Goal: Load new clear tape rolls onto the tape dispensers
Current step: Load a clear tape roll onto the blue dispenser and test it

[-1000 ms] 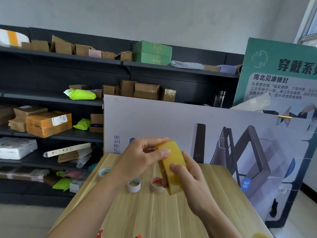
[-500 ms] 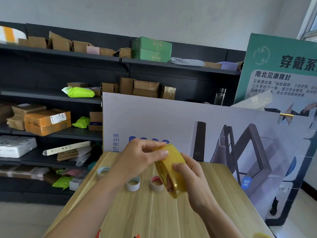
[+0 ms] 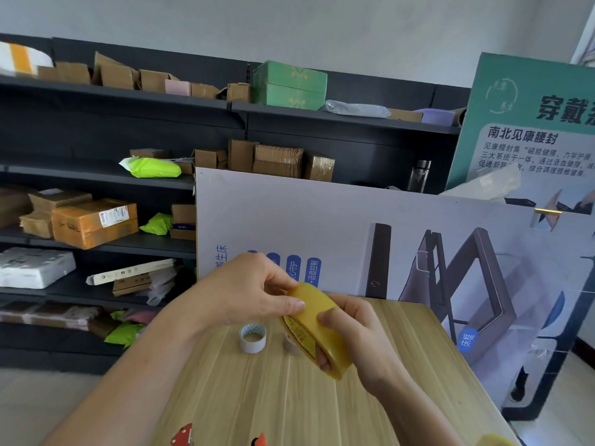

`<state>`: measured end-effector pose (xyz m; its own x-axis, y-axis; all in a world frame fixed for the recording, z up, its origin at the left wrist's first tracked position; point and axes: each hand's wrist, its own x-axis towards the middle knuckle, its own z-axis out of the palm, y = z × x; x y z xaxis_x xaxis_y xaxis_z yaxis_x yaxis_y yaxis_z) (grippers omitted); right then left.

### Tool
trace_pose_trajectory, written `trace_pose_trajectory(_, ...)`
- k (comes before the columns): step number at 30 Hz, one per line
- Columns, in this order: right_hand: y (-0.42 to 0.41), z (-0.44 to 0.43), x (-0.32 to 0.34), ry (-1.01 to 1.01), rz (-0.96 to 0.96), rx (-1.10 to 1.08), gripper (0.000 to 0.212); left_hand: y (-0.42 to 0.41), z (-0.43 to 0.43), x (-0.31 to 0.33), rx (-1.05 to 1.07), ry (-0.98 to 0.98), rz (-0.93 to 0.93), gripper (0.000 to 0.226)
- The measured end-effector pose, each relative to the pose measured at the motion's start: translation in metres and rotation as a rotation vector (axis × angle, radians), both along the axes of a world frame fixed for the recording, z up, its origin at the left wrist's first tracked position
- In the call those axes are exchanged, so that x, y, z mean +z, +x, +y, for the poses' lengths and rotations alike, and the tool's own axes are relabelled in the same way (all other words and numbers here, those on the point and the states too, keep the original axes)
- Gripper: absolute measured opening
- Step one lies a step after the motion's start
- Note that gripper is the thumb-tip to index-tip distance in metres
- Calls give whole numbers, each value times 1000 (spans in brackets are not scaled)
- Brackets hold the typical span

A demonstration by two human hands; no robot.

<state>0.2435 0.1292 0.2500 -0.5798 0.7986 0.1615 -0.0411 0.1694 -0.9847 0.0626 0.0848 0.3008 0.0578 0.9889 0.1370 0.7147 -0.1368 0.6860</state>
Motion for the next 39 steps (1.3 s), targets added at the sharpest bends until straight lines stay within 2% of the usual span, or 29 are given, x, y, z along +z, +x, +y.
trace_pose_trajectory(8, 3, -2, -1, -60, -41, -15, 25, 4, 3, -20, 33, 114, 39, 27)
trace_pose_trajectory(12, 4, 1, -1, -52, -69, -40, 39, 4, 3, -25, -17, 74, -44, 31)
trace_pose_trajectory(15, 5, -1, -2, -41, -103, -57, 34, 4, 4, -26, -10, 90, -34, 31)
trace_pose_trajectory(17, 4, -1, -3, -41, -113, -49, 34, 4, 5, -29, 5, 127, 38, 30)
trace_pose_trajectory(20, 3, -1, -6, -57, -100, -50, 38, 8, 3, -35, 40, 305, 219, 28)
trace_pose_trajectory(22, 2, -2, -7, -56, -98, -73, 35, 11, 0, -38, 32, 402, 274, 27)
trace_pose_trajectory(25, 0, -4, -11, -27, -103, -104, 30, 12, -3, -40, 36, 461, 337, 28)
trace_pose_trajectory(29, -4, -6, -14, 10, -112, -139, 35, 15, -2, -45, 52, 554, 476, 28)
trace_pose_trajectory(33, -4, -7, -14, 10, -98, -128, 31, 14, 0, -50, 76, 530, 390, 12)
trace_pose_trajectory(37, -2, -9, -14, 26, -120, -107, 15, 17, 0, -54, 172, 459, 202, 14)
trace_pose_trajectory(39, -1, -10, -15, 33, -129, -100, 14, 16, 2, -56, 217, 399, 77, 13)
